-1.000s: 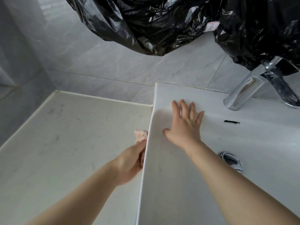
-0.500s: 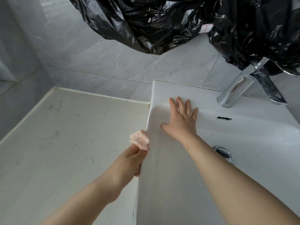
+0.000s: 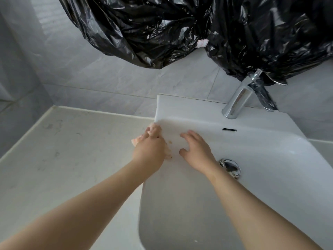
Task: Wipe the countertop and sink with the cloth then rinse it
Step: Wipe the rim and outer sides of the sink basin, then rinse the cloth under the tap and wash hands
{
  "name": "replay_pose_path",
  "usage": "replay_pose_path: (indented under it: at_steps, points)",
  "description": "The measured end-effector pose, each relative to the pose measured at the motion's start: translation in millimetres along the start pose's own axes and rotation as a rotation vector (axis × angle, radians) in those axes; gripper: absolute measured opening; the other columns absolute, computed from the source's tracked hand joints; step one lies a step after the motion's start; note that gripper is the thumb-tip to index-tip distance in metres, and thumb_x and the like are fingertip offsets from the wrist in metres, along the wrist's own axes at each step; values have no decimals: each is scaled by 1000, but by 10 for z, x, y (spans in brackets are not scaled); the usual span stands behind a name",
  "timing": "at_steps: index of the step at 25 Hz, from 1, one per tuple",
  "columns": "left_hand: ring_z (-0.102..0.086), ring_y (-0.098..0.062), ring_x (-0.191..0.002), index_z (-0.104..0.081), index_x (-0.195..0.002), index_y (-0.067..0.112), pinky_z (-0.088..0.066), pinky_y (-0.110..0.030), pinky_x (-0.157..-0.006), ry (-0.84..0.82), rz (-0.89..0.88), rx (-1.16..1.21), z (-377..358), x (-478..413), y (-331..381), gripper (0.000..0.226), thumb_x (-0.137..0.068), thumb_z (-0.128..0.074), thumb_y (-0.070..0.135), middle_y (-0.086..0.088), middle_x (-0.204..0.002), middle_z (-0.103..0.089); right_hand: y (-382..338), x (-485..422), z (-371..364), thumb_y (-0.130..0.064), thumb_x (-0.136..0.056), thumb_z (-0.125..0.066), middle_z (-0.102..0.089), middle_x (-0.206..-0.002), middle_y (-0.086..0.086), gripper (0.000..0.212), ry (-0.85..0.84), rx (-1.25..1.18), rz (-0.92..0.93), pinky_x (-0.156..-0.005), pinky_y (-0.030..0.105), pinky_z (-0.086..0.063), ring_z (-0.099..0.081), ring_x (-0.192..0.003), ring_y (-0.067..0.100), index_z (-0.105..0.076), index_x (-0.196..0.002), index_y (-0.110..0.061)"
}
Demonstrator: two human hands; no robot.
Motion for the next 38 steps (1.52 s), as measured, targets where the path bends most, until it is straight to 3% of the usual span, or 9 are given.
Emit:
replay_pose_path:
  at_steps: [4, 10, 13, 19, 24, 28, 31, 34, 38]
  points:
    - [-48, -25, -115, -67, -95, 16, -42, -31, -94, -20, -112, -204, 106, 62, 340, 18, -81, -57, 10, -2, -109, -64, 261, 299, 255, -14, -91, -52, -53, -135, 1, 34, 126, -196, -64, -98, 25, -35, -47, -124, 18, -60, -123, -17]
    - [-60, -19, -70, -65, -83, 16, -47, -24, -60, -8, 50, 592, 262, -168, 1001, 12, -80, -54, 12, 1, -76, -66, 819, 751, 1112, -13, -90, -51, -68, -98, 1, 19, 455, -367, -228, -71, 25, -39, -59, -93, 21, -69, -96, -15]
    - [-66, -24, -59, -62, -93, 4, -46, -19, -44, -317, 236, 1283, 67, -206, 1402, 19, -87, -52, 18, -15, -80, -67, 1126, 881, 1627, -12, -91, -50, -67, -93, 3, 17, 636, -419, -262, -70, 26, -38, -57, -87, 21, -67, -95, -13]
    - [-59, -24, -71, -59, -95, 6, -52, -27, -58, -71, 357, 1305, -146, -421, 1683, 12, -87, -53, 0, -16, -91, -61, 1010, 365, 2250, -19, -90, -60, -62, -90, 8, 26, 723, -399, 90, -73, 24, -41, -55, -80, 20, -61, -116, -17]
    - [-60, -20, -75, -56, -101, 12, -53, -32, -71, 26, 392, 1409, -271, -459, 1695, 22, -83, -62, 2, -9, -93, -56, 859, 189, 2465, -15, -87, -65, -67, -83, 10, 13, 825, -330, 305, -70, 33, -48, -61, -77, 23, -67, -94, -5]
    - [-47, -7, -34, -56, -99, 6, -47, -29, -67, 8, 361, 1532, -291, -381, 1819, 25, -81, -57, -11, -5, -57, -49, 806, 31, 2669, -19, -90, -62, -60, -76, -5, 15, 785, -434, 273, -63, 11, -38, -54, -72, 11, -67, -99, -7]
    - [-33, -10, -35, -61, -94, 4, -33, -27, -57, -75, 297, 1508, -380, -337, 1917, 34, -74, -49, -21, 0, -46, -46, 1160, 238, 2253, -20, -94, -56, -58, -86, -11, 21, 791, -685, 82, -66, 5, -36, -54, -80, 5, -61, -114, -14]
    - [-39, -13, -38, -60, -102, -5, -37, -26, -60, -87, 270, 1574, -551, -333, 1961, 35, -75, -45, -23, -2, -51, -50, 1487, 409, 1304, -19, -94, -53, -63, -99, -6, 18, 494, -754, -184, -75, 18, -40, -60, -98, 17, -62, -109, -18]
    - [-54, -11, -41, -61, -102, 4, -43, -20, -44, 67, 342, 1409, -738, -297, 1785, 14, -90, -53, 5, -1, -58, -60, 1570, 469, 637, -29, -94, -51, -67, -98, -10, 15, 146, -977, -241, -88, 34, -53, -63, -97, 14, -61, -105, -30]
Point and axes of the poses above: each hand's wrist, its own x-axis away from the middle knuckle, its own z-axis out of the back of the hand, y = z × x, the point moved 8 cm from there along -x, towards the middle knuckle
